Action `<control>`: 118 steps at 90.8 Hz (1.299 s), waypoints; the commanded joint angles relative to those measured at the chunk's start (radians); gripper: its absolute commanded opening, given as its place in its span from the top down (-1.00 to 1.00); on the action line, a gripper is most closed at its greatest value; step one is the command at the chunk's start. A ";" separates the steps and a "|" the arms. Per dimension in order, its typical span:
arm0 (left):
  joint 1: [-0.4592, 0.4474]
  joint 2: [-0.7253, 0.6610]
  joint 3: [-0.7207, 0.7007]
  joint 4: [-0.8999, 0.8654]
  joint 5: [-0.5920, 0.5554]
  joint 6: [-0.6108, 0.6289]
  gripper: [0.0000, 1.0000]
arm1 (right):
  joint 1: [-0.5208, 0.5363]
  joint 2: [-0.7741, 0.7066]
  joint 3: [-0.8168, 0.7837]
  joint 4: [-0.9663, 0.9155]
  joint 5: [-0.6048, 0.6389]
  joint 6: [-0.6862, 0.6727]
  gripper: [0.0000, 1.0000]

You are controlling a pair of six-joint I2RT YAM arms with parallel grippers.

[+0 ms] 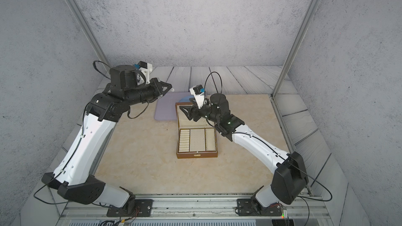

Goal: Put jewelry chain into jewelry box
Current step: Pick up the necklace from the center of the board.

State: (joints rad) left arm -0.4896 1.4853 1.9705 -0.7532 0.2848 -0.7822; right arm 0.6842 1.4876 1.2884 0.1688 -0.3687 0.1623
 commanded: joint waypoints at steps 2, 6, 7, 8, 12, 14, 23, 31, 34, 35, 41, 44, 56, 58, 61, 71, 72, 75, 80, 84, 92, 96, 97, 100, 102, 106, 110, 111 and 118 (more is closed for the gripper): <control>-0.019 0.005 0.031 0.006 0.011 0.011 1.00 | 0.017 0.018 0.025 0.064 -0.038 -0.012 -0.41; -0.022 0.004 0.031 0.006 0.010 0.011 1.00 | 0.020 0.025 0.032 0.070 -0.039 -0.011 -0.41; -0.023 0.004 0.031 0.005 0.010 0.011 1.00 | 0.020 0.027 0.035 0.070 -0.039 -0.010 -0.41; -0.024 0.004 0.031 0.005 0.010 0.011 1.00 | 0.020 0.028 0.038 0.070 -0.037 -0.010 -0.40; -0.028 0.004 0.031 0.005 0.010 0.011 1.00 | 0.021 0.039 0.051 0.066 -0.035 -0.010 -0.39; -0.030 0.004 0.031 0.005 0.010 0.011 1.00 | 0.023 0.043 0.057 0.062 -0.035 -0.010 -0.39; -0.036 0.004 0.032 0.003 0.009 0.008 1.00 | 0.027 0.066 0.080 0.057 0.000 -0.015 -0.39; -0.046 0.007 0.034 0.006 0.013 0.005 1.00 | 0.026 0.084 0.098 0.042 0.060 -0.033 -0.39; -0.051 0.007 0.033 0.006 0.014 0.005 1.00 | 0.026 0.089 0.105 0.038 0.078 -0.038 -0.38; -0.053 0.007 0.033 0.007 0.014 0.006 1.00 | 0.026 0.092 0.109 0.036 0.086 -0.042 -0.37; -0.059 0.009 0.033 0.006 0.014 0.007 1.00 | 0.026 0.109 0.125 0.031 0.116 -0.061 -0.35; -0.059 0.009 0.032 0.005 0.014 0.008 1.00 | 0.026 0.117 0.130 0.029 0.128 -0.066 -0.32; -0.061 0.009 0.038 0.003 0.014 0.009 1.00 | 0.025 0.127 0.135 0.033 0.158 -0.081 -0.28; -0.061 0.008 0.040 0.003 0.014 0.010 1.00 | 0.025 0.127 0.132 0.034 0.166 -0.081 -0.27; -0.061 0.006 0.040 0.002 0.013 0.009 1.00 | 0.025 0.127 0.126 0.038 0.175 -0.080 -0.26; -0.063 0.003 0.039 0.000 0.014 0.010 1.00 | 0.025 0.117 0.099 0.057 0.201 -0.082 -0.25; -0.063 0.001 0.039 -0.001 0.014 0.009 1.00 | 0.025 0.116 0.095 0.059 0.202 -0.082 -0.26; -0.064 0.001 0.039 -0.002 0.014 0.010 1.00 | 0.026 0.114 0.087 0.065 0.202 -0.082 -0.26; -0.064 0.000 0.039 -0.006 0.011 0.013 1.00 | 0.025 0.108 0.078 0.072 0.196 -0.089 -0.25; -0.064 0.000 0.039 -0.007 0.008 0.016 1.00 | 0.025 0.104 0.073 0.073 0.198 -0.091 -0.25; -0.063 0.001 0.037 -0.011 0.002 0.020 1.00 | 0.025 0.093 0.064 0.072 0.206 -0.096 -0.22; -0.063 0.003 0.036 -0.013 -0.001 0.022 1.00 | 0.025 0.087 0.057 0.075 0.208 -0.099 -0.17; -0.064 0.004 0.037 -0.013 -0.002 0.022 1.00 | 0.025 0.086 0.055 0.075 0.208 -0.101 -0.16; -0.064 0.005 0.037 -0.012 -0.002 0.021 1.00 | 0.023 0.081 0.048 0.075 0.208 -0.104 -0.14; -0.063 0.007 0.037 -0.012 -0.002 0.022 1.00 | 0.022 0.077 0.044 0.075 0.210 -0.107 -0.14; -0.063 0.008 0.039 -0.011 -0.002 0.020 1.00 | 0.023 0.070 0.036 0.077 0.213 -0.110 -0.14; -0.064 0.009 0.039 -0.010 -0.001 0.020 1.00 | 0.023 0.063 0.024 0.082 0.218 -0.114 -0.14; -0.064 0.010 0.039 -0.010 -0.001 0.020 1.00 | 0.023 0.062 0.021 0.083 0.219 -0.114 -0.14; -0.064 0.010 0.040 -0.009 -0.002 0.018 1.00 | 0.023 0.055 0.008 0.087 0.236 -0.116 -0.11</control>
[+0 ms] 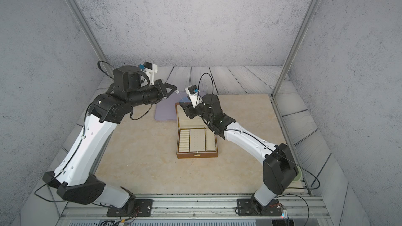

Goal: Put jewelry chain into jewelry box
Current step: Pick up the necklace from the center of the board.

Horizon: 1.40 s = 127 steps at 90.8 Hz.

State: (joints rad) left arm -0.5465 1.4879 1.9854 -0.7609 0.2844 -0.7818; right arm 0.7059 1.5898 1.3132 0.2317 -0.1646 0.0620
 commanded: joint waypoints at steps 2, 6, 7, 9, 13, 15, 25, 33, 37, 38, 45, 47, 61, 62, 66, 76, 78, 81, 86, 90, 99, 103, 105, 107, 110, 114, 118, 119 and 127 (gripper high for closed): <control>-0.006 0.007 0.025 -0.001 -0.002 0.018 1.00 | 0.000 -0.049 -0.021 0.024 0.037 -0.016 -0.09; -0.006 0.008 0.027 -0.002 -0.002 0.018 1.00 | 0.000 -0.051 -0.025 0.024 0.044 -0.016 -0.07; -0.006 0.008 0.028 -0.001 -0.002 0.018 1.00 | 0.000 -0.051 -0.026 0.024 0.045 -0.017 -0.07; -0.007 0.009 0.028 0.000 -0.001 0.018 1.00 | 0.000 -0.052 -0.026 0.024 0.044 -0.017 -0.07; -0.007 0.009 0.029 0.000 -0.001 0.016 1.00 | -0.002 -0.051 -0.026 0.022 0.037 -0.016 -0.06; -0.006 0.010 0.030 0.000 -0.001 0.016 1.00 | -0.001 -0.052 -0.025 0.021 0.035 -0.016 -0.05; -0.007 0.009 0.030 0.000 0.003 0.013 1.00 | -0.001 -0.061 -0.027 0.020 0.033 -0.015 -0.03; -0.007 0.007 0.027 -0.007 -0.005 0.016 1.00 | -0.002 -0.073 -0.040 0.027 0.036 -0.017 -0.02; -0.006 0.008 0.027 -0.010 -0.008 0.016 1.00 | -0.003 -0.078 -0.045 0.029 0.039 -0.018 -0.02; -0.006 0.009 0.027 -0.010 -0.008 0.016 1.00 | -0.002 -0.080 -0.046 0.028 0.040 -0.018 -0.01; -0.006 0.011 0.027 -0.011 -0.008 0.016 1.00 | -0.003 -0.085 -0.053 0.030 0.043 -0.018 0.00; -0.006 0.011 0.028 -0.010 -0.008 0.016 1.00 | -0.002 -0.086 -0.054 0.030 0.043 -0.018 0.00; -0.006 0.011 0.032 -0.009 -0.007 0.013 1.00 | -0.003 -0.090 -0.058 0.025 0.049 -0.017 0.02; -0.006 0.011 0.032 -0.008 -0.007 0.013 1.00 | -0.003 -0.091 -0.058 0.025 0.049 -0.016 0.03; -0.006 0.009 0.032 -0.008 -0.008 0.014 1.00 | -0.004 -0.092 -0.060 0.025 0.050 -0.017 0.03; -0.006 0.007 0.033 -0.008 -0.005 0.011 1.00 | -0.004 -0.095 -0.059 0.029 0.034 -0.016 0.03; -0.006 0.008 0.031 -0.008 -0.005 0.010 1.00 | -0.004 -0.093 -0.059 0.030 0.032 -0.015 0.03; -0.006 0.009 0.032 -0.007 -0.004 0.009 1.00 | -0.004 -0.093 -0.058 0.029 0.031 -0.013 0.04; -0.007 0.009 0.032 -0.008 -0.004 0.009 1.00 | -0.004 -0.091 -0.060 0.030 0.029 -0.011 0.07; -0.006 0.009 0.032 -0.007 -0.004 0.009 1.00 | -0.003 -0.091 -0.061 0.032 0.029 -0.010 0.08; -0.006 0.009 0.033 -0.008 -0.004 0.009 1.00 | -0.003 -0.091 -0.064 0.034 0.033 -0.007 0.18; -0.006 0.010 0.033 -0.007 -0.004 0.008 1.00 | -0.004 -0.091 -0.067 0.036 0.035 -0.009 0.18; -0.006 0.011 0.033 -0.006 -0.003 0.007 1.00 | -0.004 -0.091 -0.067 0.036 0.036 -0.010 0.19; -0.006 0.011 0.034 -0.006 -0.002 0.007 1.00 | -0.005 -0.091 -0.066 0.037 0.036 -0.011 0.18; -0.006 0.011 0.035 -0.006 0.000 0.005 1.00 | -0.005 -0.091 -0.066 0.036 0.037 -0.010 0.20; -0.007 0.010 0.036 -0.005 0.001 0.004 1.00 | -0.004 -0.091 -0.066 0.036 0.036 -0.011 0.25; -0.007 0.008 0.035 -0.004 0.001 0.004 1.00 | -0.004 -0.088 -0.065 0.037 0.032 -0.008 0.26; -0.007 0.009 0.036 -0.004 0.001 0.004 1.00 | -0.004 -0.088 -0.065 0.037 0.031 -0.007 0.26; -0.006 0.009 0.035 -0.004 0.003 0.004 1.00 | -0.004 -0.086 -0.063 0.043 0.022 -0.002 0.26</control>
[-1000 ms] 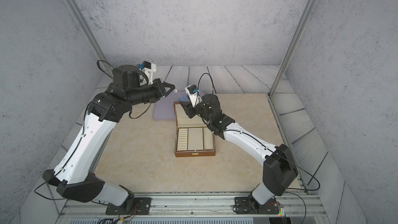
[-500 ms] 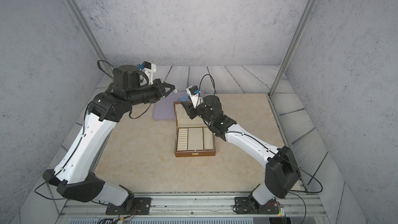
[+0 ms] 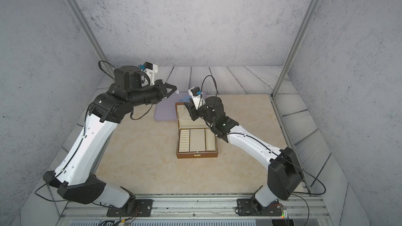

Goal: Put jewelry chain into jewelry box
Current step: Pick up the necklace from the center of the board.

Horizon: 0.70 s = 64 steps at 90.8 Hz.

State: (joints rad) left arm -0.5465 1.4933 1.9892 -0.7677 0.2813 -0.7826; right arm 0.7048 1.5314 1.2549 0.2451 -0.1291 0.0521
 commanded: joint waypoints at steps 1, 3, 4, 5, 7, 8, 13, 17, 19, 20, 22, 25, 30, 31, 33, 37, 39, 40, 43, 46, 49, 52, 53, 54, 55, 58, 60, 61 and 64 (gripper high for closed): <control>-0.006 0.004 0.030 0.002 0.006 0.004 1.00 | -0.003 -0.027 -0.005 0.030 -0.014 0.008 0.25; -0.007 0.003 0.031 0.002 0.007 0.004 1.00 | -0.004 -0.028 -0.005 0.030 -0.016 0.010 0.24; -0.006 0.003 0.031 0.003 0.008 0.003 1.00 | -0.003 -0.026 -0.005 0.030 -0.016 0.009 0.24; -0.006 0.004 0.031 0.003 0.008 0.003 1.00 | -0.003 -0.026 -0.004 0.030 -0.016 0.010 0.24; -0.007 0.003 0.031 0.003 0.010 0.002 1.00 | -0.003 -0.024 -0.003 0.031 -0.017 0.011 0.23; -0.006 0.004 0.030 0.003 0.010 0.001 1.00 | -0.003 -0.025 -0.003 0.031 -0.018 0.011 0.23; -0.006 0.005 0.031 0.004 0.012 0.001 1.00 | -0.003 -0.022 -0.002 0.031 -0.021 0.016 0.24; -0.007 0.005 0.029 0.004 0.012 0.000 1.00 | -0.003 -0.021 0.000 0.030 -0.023 0.021 0.27; -0.006 0.005 0.029 0.004 0.012 0.000 1.00 | -0.003 -0.021 0.001 0.030 -0.027 0.023 0.29; -0.006 0.005 0.030 0.004 0.012 0.000 1.00 | -0.002 -0.020 0.001 0.031 -0.029 0.024 0.30; -0.007 0.005 0.032 0.004 0.012 0.000 1.00 | -0.004 -0.020 0.001 0.031 -0.031 0.026 0.31; -0.005 0.005 0.031 0.005 0.012 0.000 1.00 | -0.002 -0.018 0.003 0.031 -0.033 0.027 0.32; -0.006 0.007 0.030 0.005 0.013 0.001 1.00 | -0.001 -0.017 0.002 0.031 -0.032 0.029 0.33; -0.006 0.007 0.031 0.004 0.013 0.001 1.00 | -0.003 -0.016 0.002 0.032 -0.031 0.029 0.35; -0.006 0.007 0.029 0.005 0.013 0.001 1.00 | -0.002 -0.017 0.001 0.032 -0.031 0.028 0.37; -0.006 0.006 0.029 0.004 0.013 0.001 1.00 | -0.003 -0.019 -0.001 0.032 -0.030 0.026 0.44; -0.006 0.007 0.029 0.004 0.013 0.000 1.00 | -0.003 -0.019 0.000 0.030 -0.030 0.026 0.46; -0.006 0.006 0.029 0.005 0.013 0.000 1.00 | -0.003 -0.019 0.000 0.030 -0.030 0.024 0.46; -0.006 0.007 0.029 0.005 0.014 -0.001 1.00 | -0.003 -0.021 0.000 0.030 -0.030 0.023 0.47; -0.007 0.008 0.029 0.006 0.015 -0.002 1.00 | -0.003 -0.022 0.000 0.029 -0.030 0.024 0.47; -0.007 0.008 0.030 0.007 0.015 -0.002 1.00 | -0.002 -0.023 0.000 0.027 -0.029 0.024 0.48; -0.007 0.008 0.029 0.007 0.016 -0.001 1.00 | -0.003 -0.023 0.000 0.026 -0.030 0.023 0.49; -0.006 0.009 0.029 0.007 0.016 -0.001 1.00 | -0.002 -0.023 0.000 0.027 -0.030 0.023 0.50; -0.007 0.010 0.028 0.007 0.017 -0.002 1.00 | -0.003 -0.025 -0.001 0.027 -0.030 0.022 0.51; -0.006 0.010 0.028 0.007 0.017 -0.002 1.00 | -0.003 -0.025 -0.001 0.027 -0.030 0.022 0.53; -0.007 0.011 0.029 0.007 0.018 -0.003 1.00 | -0.003 -0.026 -0.002 0.027 -0.030 0.021 0.57; -0.007 0.011 0.029 0.007 0.018 -0.003 1.00 | -0.002 -0.027 -0.003 0.027 -0.030 0.021 0.61; -0.006 0.010 0.029 0.007 0.018 -0.004 1.00 | -0.003 -0.027 -0.003 0.027 -0.030 0.021 0.63; -0.007 0.012 0.029 0.007 0.018 -0.004 1.00 | -0.003 -0.028 -0.004 0.026 -0.032 0.020 0.71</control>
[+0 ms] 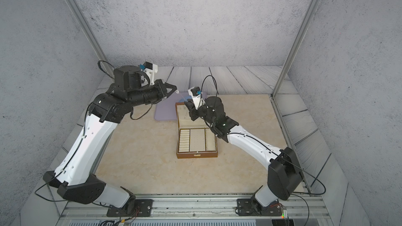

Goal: Put jewelry chain into jewelry box
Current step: Pick up the necklace from the center of the board.

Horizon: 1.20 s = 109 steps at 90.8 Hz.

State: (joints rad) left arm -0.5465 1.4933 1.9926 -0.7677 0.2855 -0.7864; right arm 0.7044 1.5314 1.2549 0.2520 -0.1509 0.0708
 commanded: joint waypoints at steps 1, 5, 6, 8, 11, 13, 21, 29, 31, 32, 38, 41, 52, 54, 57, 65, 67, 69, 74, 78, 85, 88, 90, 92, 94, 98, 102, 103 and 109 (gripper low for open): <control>-0.006 0.013 0.025 0.007 0.014 0.000 1.00 | -0.002 -0.029 -0.004 0.019 -0.010 0.002 0.73; -0.006 0.014 0.025 0.007 0.015 0.000 1.00 | -0.003 -0.030 -0.006 0.020 -0.010 0.001 0.75; -0.006 0.014 0.026 0.007 0.016 0.000 1.00 | -0.003 -0.032 -0.006 0.020 -0.010 0.001 0.76; -0.006 0.014 0.025 0.008 0.015 0.000 1.00 | -0.004 -0.033 -0.008 0.020 -0.011 0.001 0.79; -0.006 0.015 0.026 0.006 0.015 0.001 1.00 | -0.004 -0.034 -0.009 0.020 -0.012 0.001 0.85; -0.006 0.015 0.025 0.005 0.015 0.003 1.00 | -0.003 -0.035 -0.009 0.019 -0.012 0.001 0.86; -0.007 0.017 0.023 0.005 0.014 0.006 1.00 | -0.003 -0.041 -0.012 0.017 -0.012 -0.001 1.00; 0.001 0.018 0.022 0.001 0.007 0.009 1.00 | -0.003 -0.054 -0.022 0.011 -0.010 0.003 1.00; 0.004 0.018 0.021 0.001 0.006 0.009 1.00 | -0.002 -0.057 -0.025 0.009 -0.010 0.003 1.00; 0.005 0.018 0.019 0.001 0.006 0.009 1.00 | -0.003 -0.061 -0.029 0.007 -0.009 0.002 1.00; 0.022 0.017 0.004 0.008 0.012 0.004 1.00 | -0.003 -0.078 -0.046 -0.005 -0.008 0.004 1.00; 0.031 0.016 -0.009 0.018 0.019 -0.001 1.00 | -0.003 -0.092 -0.056 -0.012 -0.006 0.004 1.00; 0.086 0.003 -0.115 0.094 0.090 -0.065 1.00 | -0.003 -0.138 -0.088 -0.069 -0.004 0.002 1.00; 0.098 0.001 -0.144 0.116 0.106 -0.078 1.00 | -0.003 -0.143 -0.091 -0.082 -0.004 0.003 1.00; 0.112 -0.006 -0.181 0.147 0.131 -0.099 1.00 | -0.003 -0.155 -0.097 -0.110 0.000 0.006 1.00; 0.131 -0.024 -0.300 0.241 0.179 -0.134 1.00 | -0.004 -0.180 -0.113 -0.185 0.013 0.002 1.00; 0.133 -0.029 -0.331 0.263 0.185 -0.141 1.00 | -0.003 -0.185 -0.119 -0.201 0.019 -0.001 1.00; 0.134 -0.033 -0.359 0.286 0.190 -0.148 1.00 | -0.004 -0.191 -0.125 -0.214 0.024 -0.005 1.00; 0.137 -0.039 -0.428 0.338 0.211 -0.175 1.00 | -0.003 -0.201 -0.133 -0.267 0.029 -0.017 1.00; 0.142 -0.043 -0.495 0.397 0.225 -0.204 1.00 | -0.004 -0.203 -0.136 -0.304 0.032 -0.020 1.00; 0.145 -0.047 -0.591 0.496 0.252 -0.249 1.00 | -0.008 -0.199 -0.134 -0.366 0.029 -0.023 1.00; 0.145 -0.048 -0.627 0.527 0.259 -0.260 1.00 | -0.008 -0.196 -0.133 -0.384 0.031 -0.023 1.00; 0.145 -0.047 -0.646 0.545 0.263 -0.265 1.00 | -0.009 -0.195 -0.132 -0.397 0.035 -0.022 1.00; 0.145 -0.047 -0.663 0.554 0.267 -0.266 1.00 | -0.009 -0.194 -0.133 -0.408 0.041 -0.022 1.00; 0.145 -0.047 -0.675 0.563 0.269 -0.267 1.00 | -0.009 -0.194 -0.133 -0.415 0.049 -0.022 1.00; 0.144 -0.044 -0.700 0.575 0.272 -0.266 1.00 | -0.010 -0.194 -0.134 -0.426 0.061 -0.023 1.00; 0.143 -0.040 -0.725 0.594 0.281 -0.271 1.00 | -0.012 -0.194 -0.135 -0.429 0.068 -0.027 1.00; 0.144 -0.040 -0.730 0.600 0.284 -0.274 1.00 | -0.012 -0.194 -0.135 -0.429 0.067 -0.029 1.00; 0.143 -0.033 -0.774 0.647 0.298 -0.296 1.00 | -0.011 -0.188 -0.128 -0.436 0.063 -0.036 1.00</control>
State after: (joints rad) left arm -0.4080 1.4815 1.2678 -0.2562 0.5388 -1.0420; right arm 0.6971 1.3445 1.1240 -0.1329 -0.1120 0.0513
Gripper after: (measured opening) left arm 0.049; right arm 0.048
